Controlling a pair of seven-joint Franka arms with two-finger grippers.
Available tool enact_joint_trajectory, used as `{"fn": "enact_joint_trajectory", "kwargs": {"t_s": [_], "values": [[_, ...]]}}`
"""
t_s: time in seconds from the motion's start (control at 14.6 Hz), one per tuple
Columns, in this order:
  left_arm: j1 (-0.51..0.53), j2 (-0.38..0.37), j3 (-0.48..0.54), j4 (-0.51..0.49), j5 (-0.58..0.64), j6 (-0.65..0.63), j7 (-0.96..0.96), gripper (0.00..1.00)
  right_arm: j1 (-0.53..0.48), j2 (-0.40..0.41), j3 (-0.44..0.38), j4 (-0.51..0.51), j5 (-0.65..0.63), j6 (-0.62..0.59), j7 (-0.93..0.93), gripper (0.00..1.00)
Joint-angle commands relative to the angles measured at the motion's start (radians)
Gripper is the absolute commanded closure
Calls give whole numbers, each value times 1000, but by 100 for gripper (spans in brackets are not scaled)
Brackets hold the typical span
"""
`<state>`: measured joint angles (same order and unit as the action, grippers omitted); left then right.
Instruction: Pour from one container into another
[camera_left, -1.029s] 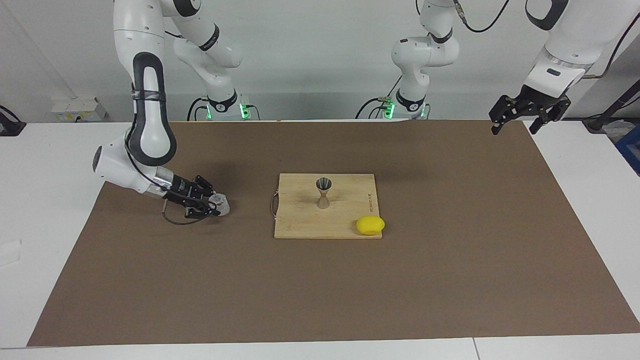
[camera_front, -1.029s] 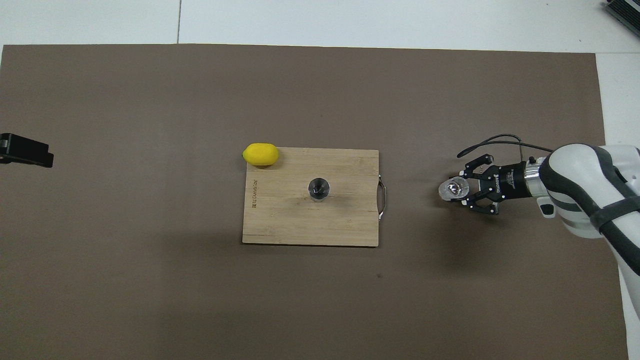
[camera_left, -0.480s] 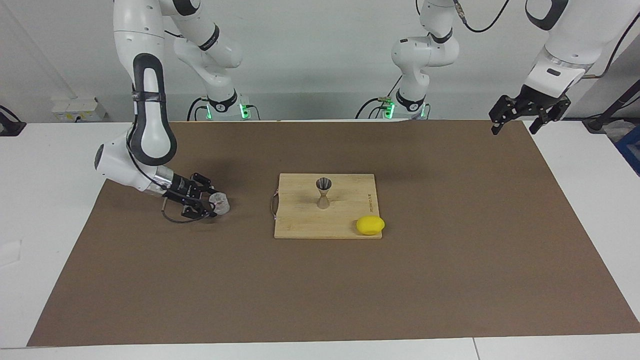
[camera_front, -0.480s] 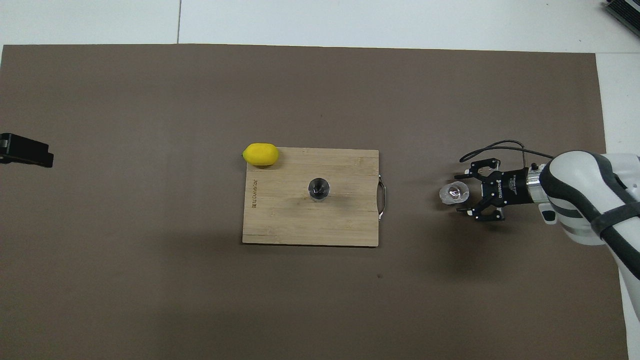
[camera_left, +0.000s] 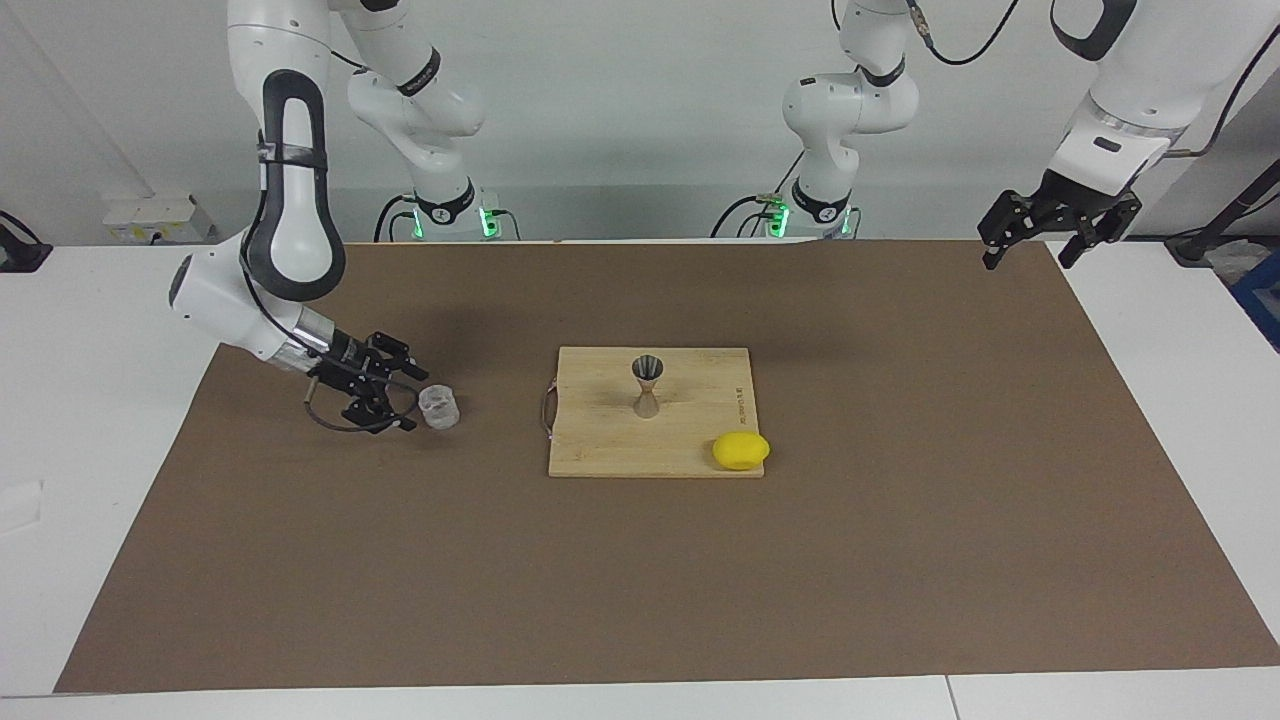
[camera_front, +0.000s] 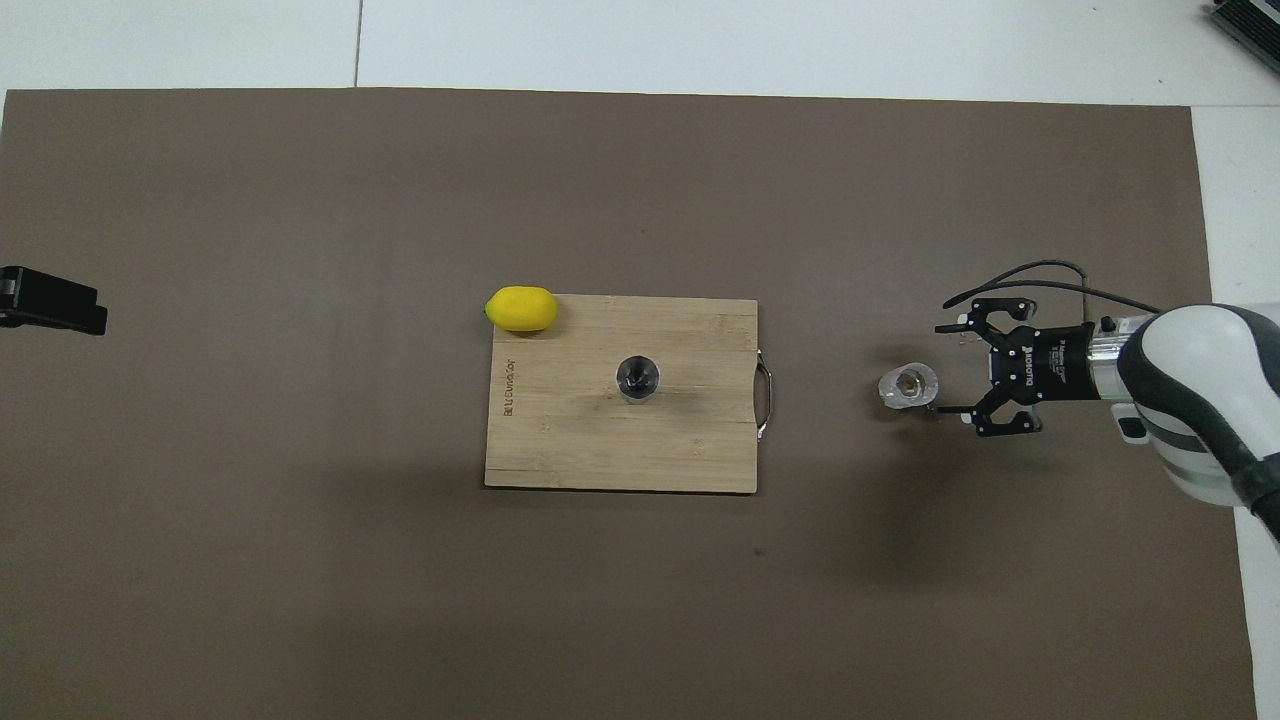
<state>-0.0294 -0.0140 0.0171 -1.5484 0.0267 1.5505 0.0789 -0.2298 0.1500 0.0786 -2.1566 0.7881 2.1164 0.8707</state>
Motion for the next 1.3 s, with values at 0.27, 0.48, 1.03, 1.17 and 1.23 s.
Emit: {"fn": "enact_joint_trajectory", "kwargs": {"t_s": [0.27, 0.48, 1.03, 1.17, 1.23], "values": [[11, -17, -9, -19, 10, 5, -8, 0, 32, -78, 9, -29, -266, -13, -418, 1], [11, -17, -9, -19, 10, 17, -8, 0, 55, -85, 10, -6, -447, -13, -505, 1], [14, -17, -9, -19, 10, 19, -8, 0, 187, -150, 16, 159, -854, -154, -618, 1], [14, -17, -9, -19, 10, 19, -8, 0, 188, -151, 18, 248, -854, -219, -618, 1], [13, -17, -9, -19, 10, 19, -8, 0, 188, -150, 24, 292, -849, -249, -618, 1]]}}
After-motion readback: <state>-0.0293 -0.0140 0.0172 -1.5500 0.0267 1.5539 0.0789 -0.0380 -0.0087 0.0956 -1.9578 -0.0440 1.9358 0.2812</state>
